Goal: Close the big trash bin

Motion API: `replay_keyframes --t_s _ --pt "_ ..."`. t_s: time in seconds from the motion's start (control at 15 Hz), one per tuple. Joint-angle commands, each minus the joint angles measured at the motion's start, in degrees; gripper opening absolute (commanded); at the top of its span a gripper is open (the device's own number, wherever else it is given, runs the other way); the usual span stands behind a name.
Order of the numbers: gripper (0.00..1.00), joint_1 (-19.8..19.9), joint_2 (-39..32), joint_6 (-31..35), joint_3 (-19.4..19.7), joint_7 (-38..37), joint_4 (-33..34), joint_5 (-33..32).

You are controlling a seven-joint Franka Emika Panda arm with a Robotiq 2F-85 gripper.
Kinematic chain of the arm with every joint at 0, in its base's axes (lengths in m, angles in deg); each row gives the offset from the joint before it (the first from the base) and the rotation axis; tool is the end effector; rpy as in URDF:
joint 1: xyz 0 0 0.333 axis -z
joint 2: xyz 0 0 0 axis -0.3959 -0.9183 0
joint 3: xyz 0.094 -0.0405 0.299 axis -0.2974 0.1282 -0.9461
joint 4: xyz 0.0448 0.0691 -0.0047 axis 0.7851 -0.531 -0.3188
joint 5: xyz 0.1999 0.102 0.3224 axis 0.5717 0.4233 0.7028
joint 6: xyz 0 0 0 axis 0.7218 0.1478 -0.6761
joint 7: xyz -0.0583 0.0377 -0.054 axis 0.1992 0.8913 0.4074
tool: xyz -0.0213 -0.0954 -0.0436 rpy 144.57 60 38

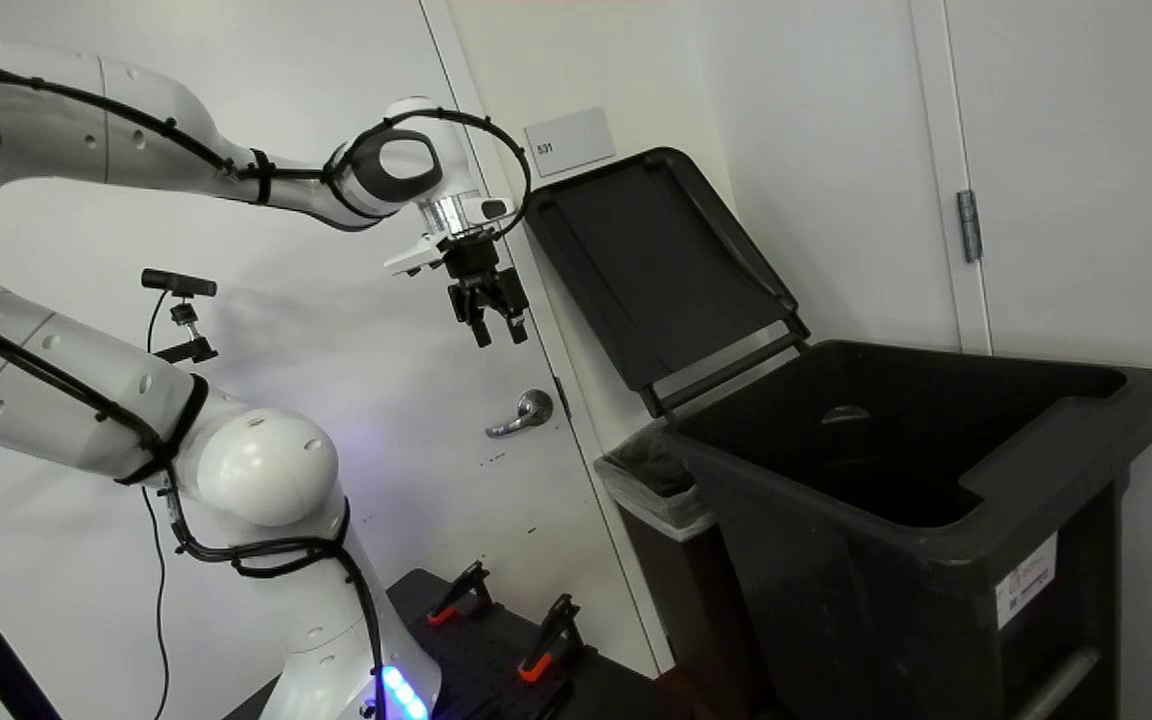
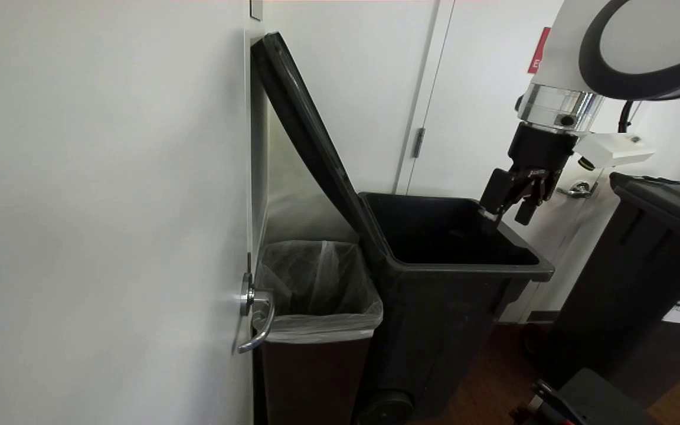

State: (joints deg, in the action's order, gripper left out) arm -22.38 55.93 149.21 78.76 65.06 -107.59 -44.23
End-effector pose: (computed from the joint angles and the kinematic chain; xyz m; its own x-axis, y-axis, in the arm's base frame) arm 0.3551 0.0024 0.4809 0.9994 -0.0288 0.0174 -0.0287 -0.9996 -0.0065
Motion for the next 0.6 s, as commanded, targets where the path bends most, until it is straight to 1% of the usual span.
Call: replay_keyframes --t_s 0.0,0.2,0.33,0.53 --pt "1.0 -0.28 -0.03 -0.14 0.26 -0.13 0.11 -0.16" --pt "1.0 -1.09 -2.07 5.45 -1.22 -0.19 0.84 -0.76" --pt "1.0 -1.94 -3.7 11.32 -3.13 -0.23 1.18 -1.73" --pt "1.0 -2.97 -6.1 21.19 -7.24 -0.96 1.46 -5.93"
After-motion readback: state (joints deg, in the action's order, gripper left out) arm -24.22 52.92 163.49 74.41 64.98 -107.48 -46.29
